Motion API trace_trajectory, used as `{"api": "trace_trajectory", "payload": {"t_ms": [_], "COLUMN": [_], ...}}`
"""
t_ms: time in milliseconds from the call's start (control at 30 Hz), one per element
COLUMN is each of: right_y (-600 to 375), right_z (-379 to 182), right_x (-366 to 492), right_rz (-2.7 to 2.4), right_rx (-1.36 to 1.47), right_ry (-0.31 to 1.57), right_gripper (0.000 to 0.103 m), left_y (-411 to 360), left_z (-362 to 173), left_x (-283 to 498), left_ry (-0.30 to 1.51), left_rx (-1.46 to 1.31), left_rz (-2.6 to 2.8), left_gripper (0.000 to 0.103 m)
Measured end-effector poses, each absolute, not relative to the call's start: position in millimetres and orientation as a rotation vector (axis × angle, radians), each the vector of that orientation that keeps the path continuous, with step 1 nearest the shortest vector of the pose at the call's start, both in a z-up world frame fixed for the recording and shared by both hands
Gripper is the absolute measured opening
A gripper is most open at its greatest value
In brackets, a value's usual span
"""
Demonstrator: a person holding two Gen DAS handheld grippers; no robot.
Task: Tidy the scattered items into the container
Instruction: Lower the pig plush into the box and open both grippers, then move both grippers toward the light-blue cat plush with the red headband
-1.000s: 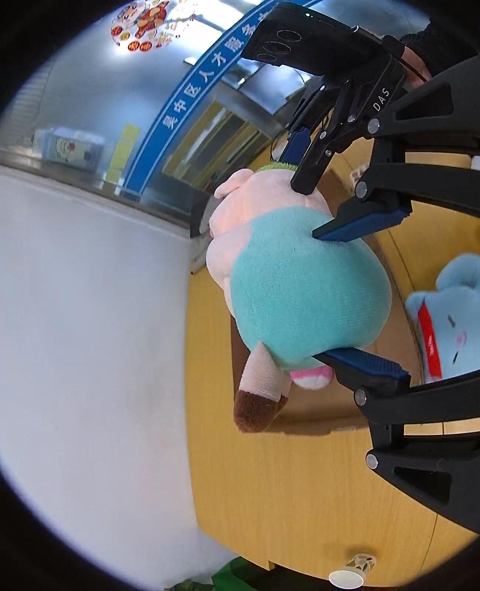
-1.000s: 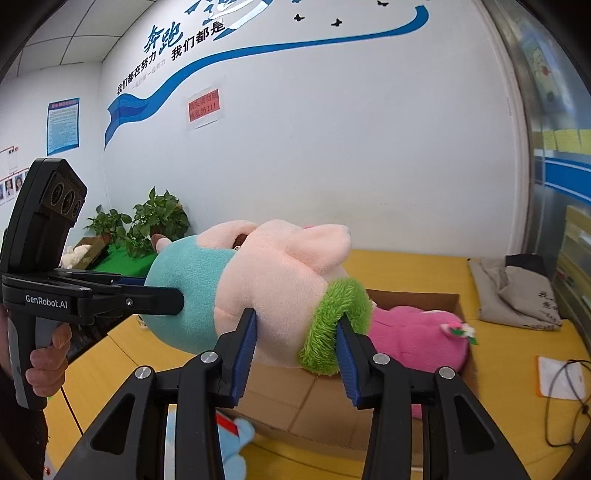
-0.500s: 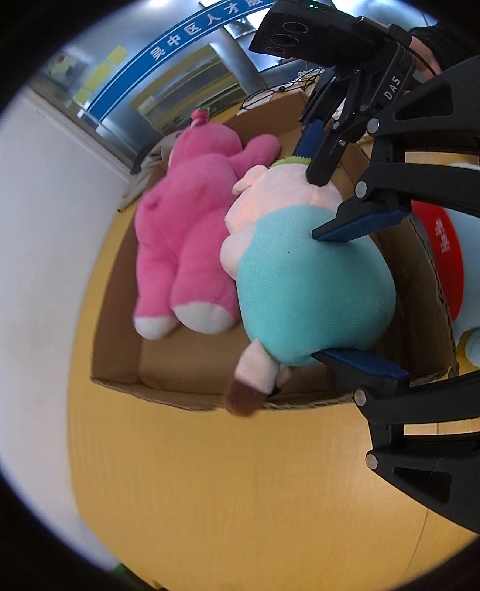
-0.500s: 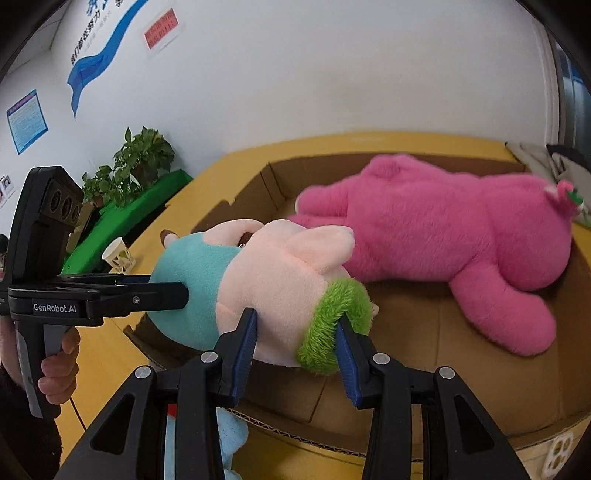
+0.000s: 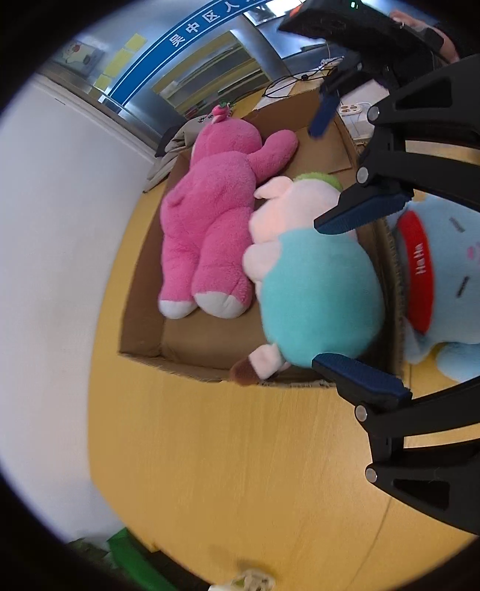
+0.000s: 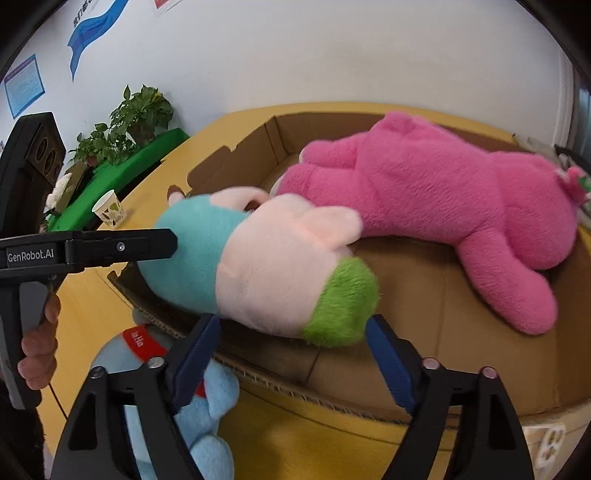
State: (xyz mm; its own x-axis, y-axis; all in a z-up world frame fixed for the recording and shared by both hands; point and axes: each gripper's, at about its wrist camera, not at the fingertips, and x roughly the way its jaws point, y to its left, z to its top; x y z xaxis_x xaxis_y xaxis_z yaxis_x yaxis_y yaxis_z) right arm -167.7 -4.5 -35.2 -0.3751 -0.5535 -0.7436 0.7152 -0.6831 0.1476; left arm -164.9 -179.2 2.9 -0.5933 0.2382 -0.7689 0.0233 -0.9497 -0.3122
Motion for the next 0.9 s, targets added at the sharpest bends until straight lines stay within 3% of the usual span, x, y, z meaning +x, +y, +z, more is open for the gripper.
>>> {"api": "trace_trajectory", "payload": {"t_ms": [133,200,367,900], "right_y": [35,59,104,175], "right_z": [12,34,65,79], "right_x": [-133,-116,-79,-35], "right_rz": [-2.26,-2.322,-2.409,-2.484], "right_rx": [0.811,0.73,0.673,0.712], "right_ry": [0.332,0.318,0.255,0.18], "right_gripper": [0.103,0.103,0.103,0.103], "left_y": [-166,-149,-98,-23], "left_z": [45,65,93,97], "left_x": [-124,-99,-47,-5], "left_ry": [-0.372,-0.309,-0.183,-0.166], "left_rx": [-1.215,-1.138,-0.98,-0.986], "left_rz": [2.786,2.846,2.919,2.807], "left_gripper": [0.069,0.079,0.079,0.079]}}
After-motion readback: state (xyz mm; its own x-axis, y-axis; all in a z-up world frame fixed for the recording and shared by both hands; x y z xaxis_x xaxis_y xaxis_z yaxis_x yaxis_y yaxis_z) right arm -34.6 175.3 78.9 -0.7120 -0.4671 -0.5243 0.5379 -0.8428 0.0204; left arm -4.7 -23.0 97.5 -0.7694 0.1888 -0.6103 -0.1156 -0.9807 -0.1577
